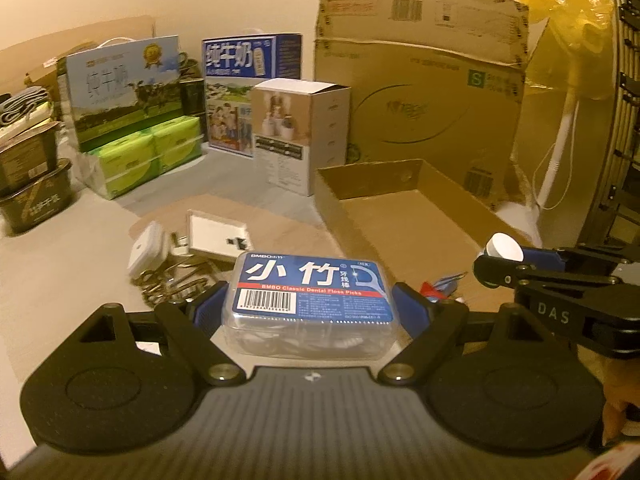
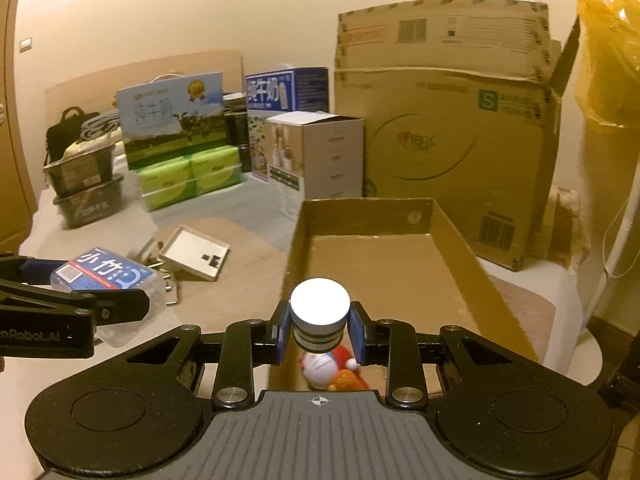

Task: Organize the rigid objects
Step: 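Carry the floss box into the cardboard box and release it while the right gripper drops the jar there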

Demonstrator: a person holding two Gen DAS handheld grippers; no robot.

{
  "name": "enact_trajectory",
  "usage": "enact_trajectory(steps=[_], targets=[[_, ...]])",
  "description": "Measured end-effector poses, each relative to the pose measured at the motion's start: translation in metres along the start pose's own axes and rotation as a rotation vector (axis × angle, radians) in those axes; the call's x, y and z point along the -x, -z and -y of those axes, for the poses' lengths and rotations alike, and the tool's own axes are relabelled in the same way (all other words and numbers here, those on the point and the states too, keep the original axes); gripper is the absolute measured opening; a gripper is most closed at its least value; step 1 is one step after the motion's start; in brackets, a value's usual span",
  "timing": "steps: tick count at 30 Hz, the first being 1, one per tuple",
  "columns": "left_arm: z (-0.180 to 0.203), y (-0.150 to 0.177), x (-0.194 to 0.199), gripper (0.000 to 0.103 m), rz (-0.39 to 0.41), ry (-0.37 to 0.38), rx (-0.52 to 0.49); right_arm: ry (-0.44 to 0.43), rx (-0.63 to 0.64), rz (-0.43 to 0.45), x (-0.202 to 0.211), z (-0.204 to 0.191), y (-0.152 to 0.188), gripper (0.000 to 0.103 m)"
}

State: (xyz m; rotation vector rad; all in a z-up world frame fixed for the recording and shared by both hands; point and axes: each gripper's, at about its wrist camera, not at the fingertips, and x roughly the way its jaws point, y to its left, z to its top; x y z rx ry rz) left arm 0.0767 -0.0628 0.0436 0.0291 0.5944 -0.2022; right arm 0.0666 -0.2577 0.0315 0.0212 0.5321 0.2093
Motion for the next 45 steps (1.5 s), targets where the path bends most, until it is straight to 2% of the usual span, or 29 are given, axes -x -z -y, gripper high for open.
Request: enact_trajectory(steps=[10,19,26,42,45], targets=[[0.039,-0.022,-0.025,0.085,0.005,0.092,-0.024,0.077,-0.047,0.007,-0.002,0.051,-0.009,0.031],[0.067,-0.034,-0.061,0.085,-0.019,0.142,-0.043,0.085,-0.059,-0.012,-0.023,0.091,-0.019,0.031],[0.082,-0.04,-0.089,0.085,-0.036,0.16,-0.053,0.076,-0.074,-0.04,-0.043,0.112,-0.021,0.031],[0.092,-0.048,-0.14,0.085,-0.058,0.188,-0.02,0.074,-0.099,-0.08,-0.084,0.13,-0.016,0.031],[0.088,-0.047,-0.141,0.091,-0.038,0.162,-0.011,0.071,-0.108,-0.084,-0.086,0.132,-0.016,0.031]])
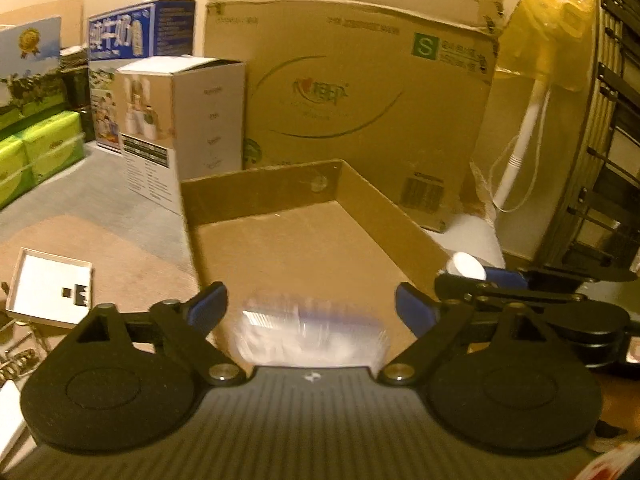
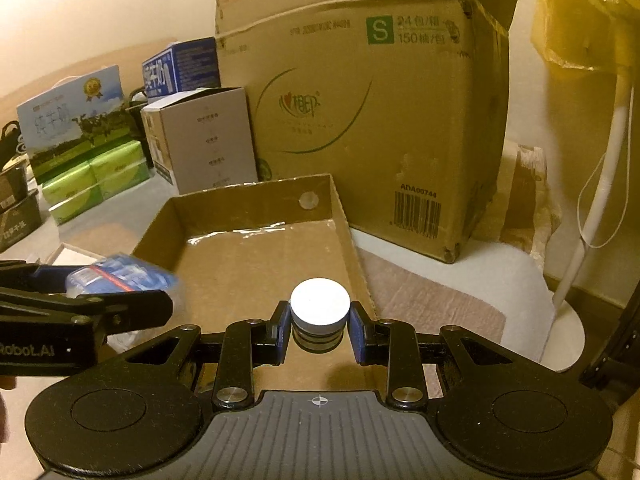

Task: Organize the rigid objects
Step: 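Carry the floss box into the cardboard box and release it while the right gripper drops the jar there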

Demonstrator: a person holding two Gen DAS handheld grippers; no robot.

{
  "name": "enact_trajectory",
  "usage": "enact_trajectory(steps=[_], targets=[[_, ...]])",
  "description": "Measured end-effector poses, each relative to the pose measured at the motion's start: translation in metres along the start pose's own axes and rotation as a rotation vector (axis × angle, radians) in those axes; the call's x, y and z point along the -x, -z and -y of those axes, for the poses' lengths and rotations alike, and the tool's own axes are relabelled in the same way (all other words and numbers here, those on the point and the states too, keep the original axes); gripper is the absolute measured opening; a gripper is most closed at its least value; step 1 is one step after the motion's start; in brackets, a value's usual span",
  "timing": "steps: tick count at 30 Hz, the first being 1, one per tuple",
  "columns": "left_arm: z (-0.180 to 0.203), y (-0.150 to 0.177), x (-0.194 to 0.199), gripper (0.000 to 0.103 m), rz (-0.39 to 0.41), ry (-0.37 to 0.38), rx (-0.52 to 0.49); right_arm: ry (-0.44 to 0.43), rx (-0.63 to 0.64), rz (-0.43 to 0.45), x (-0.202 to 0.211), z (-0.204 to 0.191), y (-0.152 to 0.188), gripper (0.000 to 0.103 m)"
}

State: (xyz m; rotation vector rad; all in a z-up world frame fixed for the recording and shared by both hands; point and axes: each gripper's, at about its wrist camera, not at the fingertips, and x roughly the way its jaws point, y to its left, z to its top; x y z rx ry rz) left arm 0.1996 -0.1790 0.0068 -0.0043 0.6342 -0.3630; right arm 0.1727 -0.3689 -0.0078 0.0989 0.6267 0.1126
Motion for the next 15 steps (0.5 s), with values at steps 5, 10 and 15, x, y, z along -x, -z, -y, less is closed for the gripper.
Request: enact_trajectory(steps=[5,10,15], targets=[[-0.017,0.004,0.009,0.091,0.0,-0.03,0.02,-0.008,0.001,-0.006,-0.001,-0.001,0.001,0.031],[-0.032,0.008,0.022,0.091,-0.004,-0.06,0.036,-0.018,0.002,-0.014,-0.003,-0.006,0.003,0.031],[-0.038,0.013,0.03,0.091,-0.002,-0.075,0.045,-0.028,0.004,-0.016,-0.004,-0.011,0.002,0.031]])
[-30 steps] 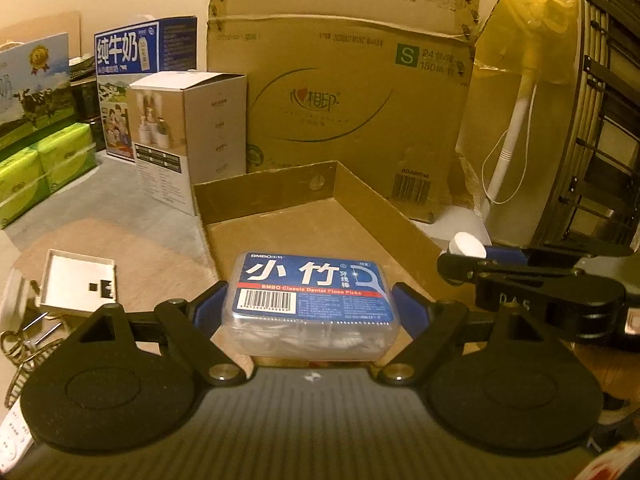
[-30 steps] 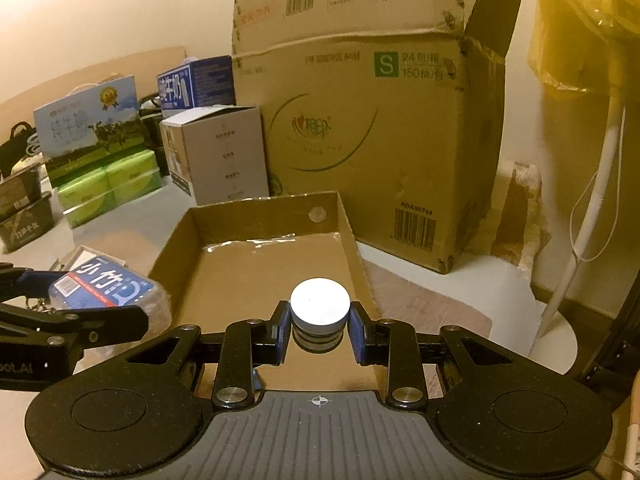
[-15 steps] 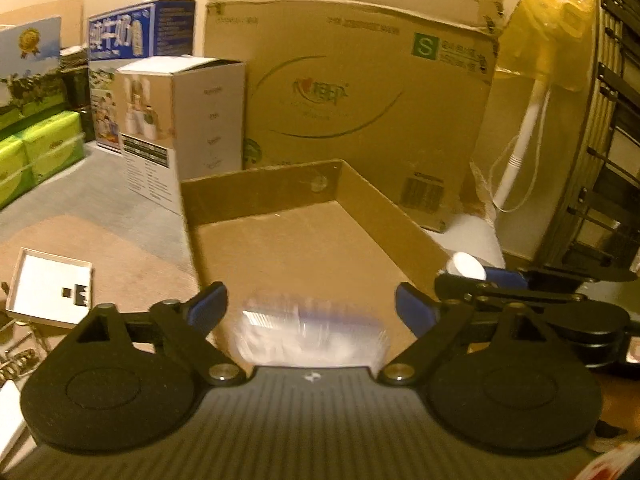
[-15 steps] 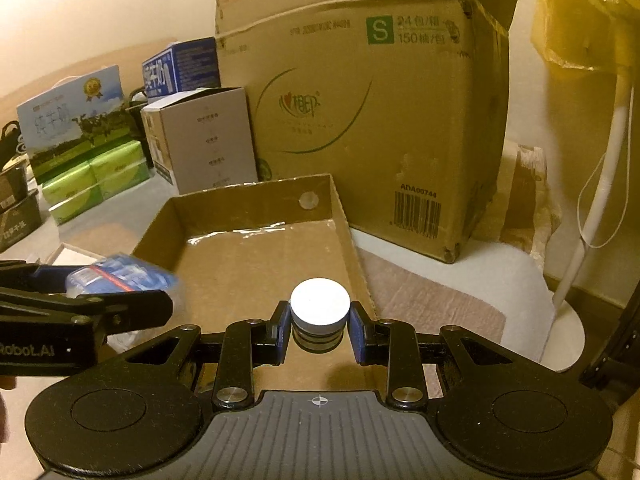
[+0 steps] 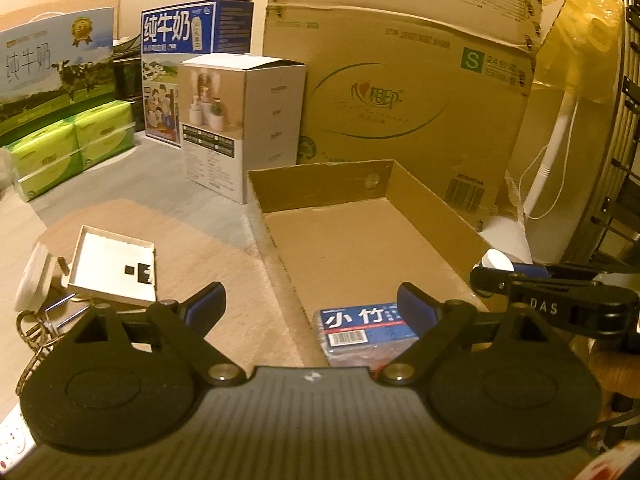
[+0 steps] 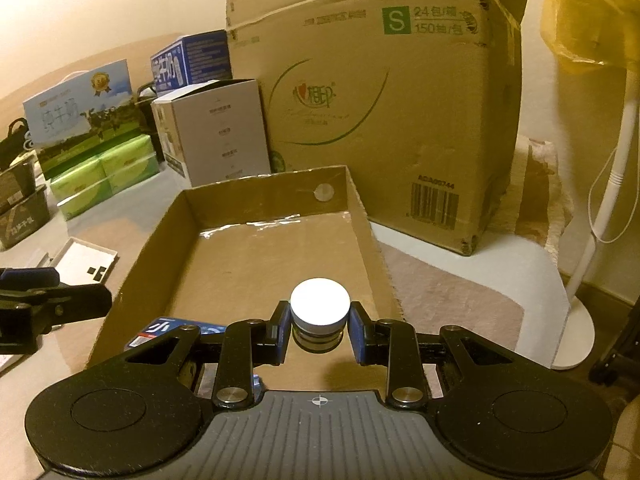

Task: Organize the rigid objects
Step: 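Carry the floss box into the cardboard box and release it while the right gripper drops the jar there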

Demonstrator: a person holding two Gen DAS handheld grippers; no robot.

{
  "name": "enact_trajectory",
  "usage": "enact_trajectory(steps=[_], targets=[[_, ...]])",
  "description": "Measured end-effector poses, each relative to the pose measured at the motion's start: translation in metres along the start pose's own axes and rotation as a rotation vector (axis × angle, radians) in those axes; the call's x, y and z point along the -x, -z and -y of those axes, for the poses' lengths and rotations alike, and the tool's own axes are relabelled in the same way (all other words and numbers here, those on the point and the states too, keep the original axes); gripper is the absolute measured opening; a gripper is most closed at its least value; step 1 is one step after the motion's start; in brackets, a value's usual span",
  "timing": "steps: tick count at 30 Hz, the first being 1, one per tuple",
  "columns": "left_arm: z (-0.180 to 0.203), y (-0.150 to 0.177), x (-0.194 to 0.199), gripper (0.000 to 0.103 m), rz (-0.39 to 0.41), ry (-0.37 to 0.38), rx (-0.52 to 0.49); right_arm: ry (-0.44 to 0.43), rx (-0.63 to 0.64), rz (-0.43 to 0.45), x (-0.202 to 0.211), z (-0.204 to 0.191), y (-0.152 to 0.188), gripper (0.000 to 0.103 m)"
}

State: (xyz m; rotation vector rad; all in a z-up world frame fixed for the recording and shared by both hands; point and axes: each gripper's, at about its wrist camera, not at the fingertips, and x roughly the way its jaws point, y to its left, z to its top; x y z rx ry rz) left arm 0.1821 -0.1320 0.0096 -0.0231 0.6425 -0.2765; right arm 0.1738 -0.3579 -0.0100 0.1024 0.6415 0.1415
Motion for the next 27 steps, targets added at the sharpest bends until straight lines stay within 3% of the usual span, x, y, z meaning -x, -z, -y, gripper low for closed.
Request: enact_trajectory(steps=[5,6,7,8,27], targets=[[-0.004,0.004,0.005,0.091,0.003,-0.012,0.006,-0.046,-0.017,-0.02,-0.004,-0.001,-0.001,0.033],[-0.005,0.005,0.006,0.091,0.005,-0.016,0.003,-0.037,-0.007,-0.02,-0.004,-0.002,-0.001,0.042],[-0.006,0.006,0.008,0.091,0.007,-0.021,0.0,-0.026,-0.001,-0.012,-0.002,-0.004,-0.001,0.058],[-0.008,0.008,0.01,0.091,0.009,-0.029,-0.004,-0.024,-0.002,0.001,0.002,-0.004,0.0,0.062],[-0.056,0.052,0.101,0.092,0.016,-0.141,0.018,-0.081,0.017,-0.003,0.071,-0.063,0.035,0.063]])
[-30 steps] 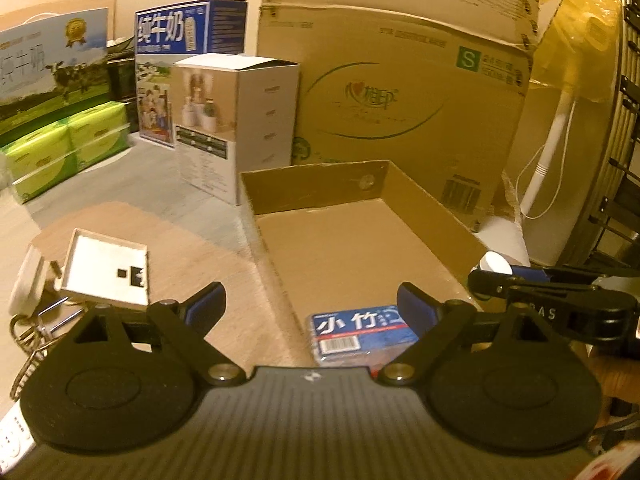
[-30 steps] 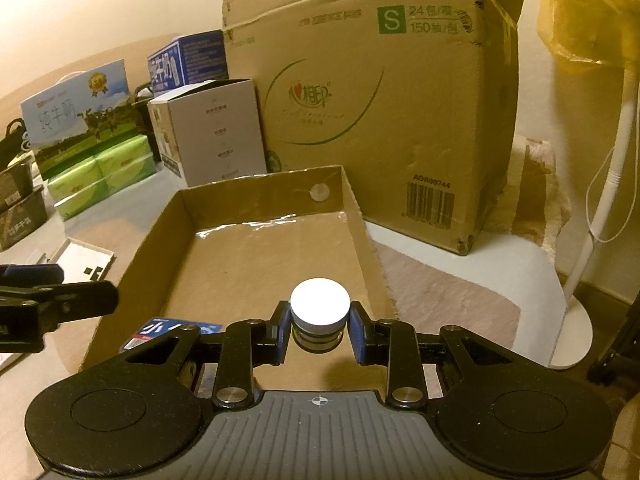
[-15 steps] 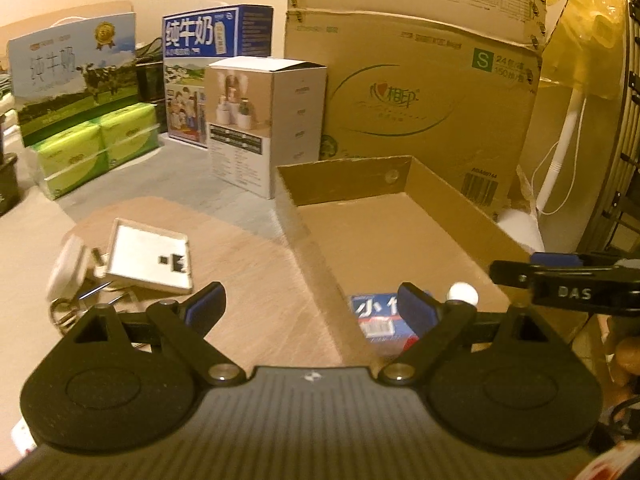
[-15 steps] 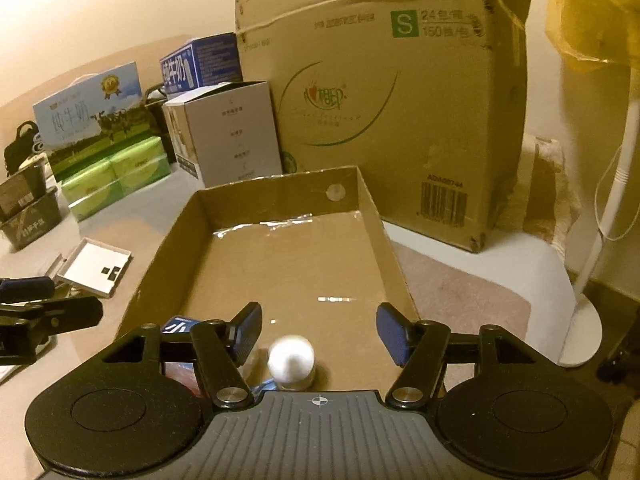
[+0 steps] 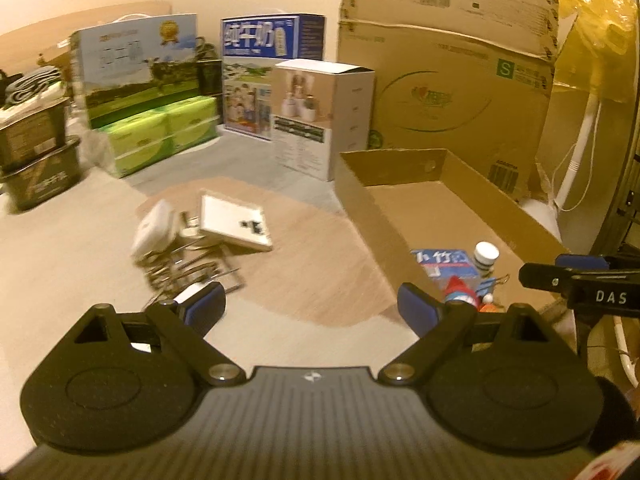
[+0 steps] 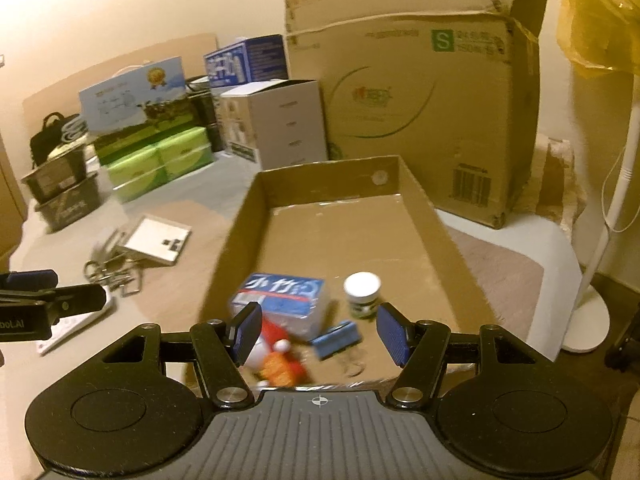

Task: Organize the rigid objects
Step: 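Carry the floss box into the cardboard box and release it while the right gripper drops the jar there, then lower the left gripper onto the white remote and close on it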

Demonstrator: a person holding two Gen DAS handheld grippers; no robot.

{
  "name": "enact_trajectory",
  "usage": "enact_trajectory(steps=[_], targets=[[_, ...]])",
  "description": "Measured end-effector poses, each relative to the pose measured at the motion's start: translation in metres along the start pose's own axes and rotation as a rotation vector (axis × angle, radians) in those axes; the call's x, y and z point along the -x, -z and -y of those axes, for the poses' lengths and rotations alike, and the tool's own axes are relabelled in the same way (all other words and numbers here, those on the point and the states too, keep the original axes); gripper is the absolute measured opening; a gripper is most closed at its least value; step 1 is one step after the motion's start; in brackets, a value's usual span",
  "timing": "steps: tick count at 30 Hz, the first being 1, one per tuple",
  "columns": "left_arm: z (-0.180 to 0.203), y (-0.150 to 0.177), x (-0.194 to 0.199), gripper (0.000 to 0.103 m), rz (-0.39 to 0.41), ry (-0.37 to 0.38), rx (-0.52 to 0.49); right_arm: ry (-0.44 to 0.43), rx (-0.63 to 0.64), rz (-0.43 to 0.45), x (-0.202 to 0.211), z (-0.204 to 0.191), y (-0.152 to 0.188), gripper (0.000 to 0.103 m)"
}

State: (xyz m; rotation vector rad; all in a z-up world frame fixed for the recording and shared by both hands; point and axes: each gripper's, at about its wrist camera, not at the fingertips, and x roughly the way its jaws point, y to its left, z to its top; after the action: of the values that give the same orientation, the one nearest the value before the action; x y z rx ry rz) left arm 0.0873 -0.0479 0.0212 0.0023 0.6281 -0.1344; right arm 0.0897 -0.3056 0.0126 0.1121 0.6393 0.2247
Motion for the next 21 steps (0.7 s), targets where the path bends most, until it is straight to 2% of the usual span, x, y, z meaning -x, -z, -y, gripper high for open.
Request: enact_trajectory(steps=[11,21], targets=[[-0.051,0.019,0.037,0.092,0.001,-0.097,0.042,-0.077,0.042,-0.007,0.011,-0.046,0.01,0.063],[-0.082,0.025,0.05,0.092,-0.005,-0.137,0.057,-0.124,0.088,-0.01,0.007,-0.078,0.01,0.063]])
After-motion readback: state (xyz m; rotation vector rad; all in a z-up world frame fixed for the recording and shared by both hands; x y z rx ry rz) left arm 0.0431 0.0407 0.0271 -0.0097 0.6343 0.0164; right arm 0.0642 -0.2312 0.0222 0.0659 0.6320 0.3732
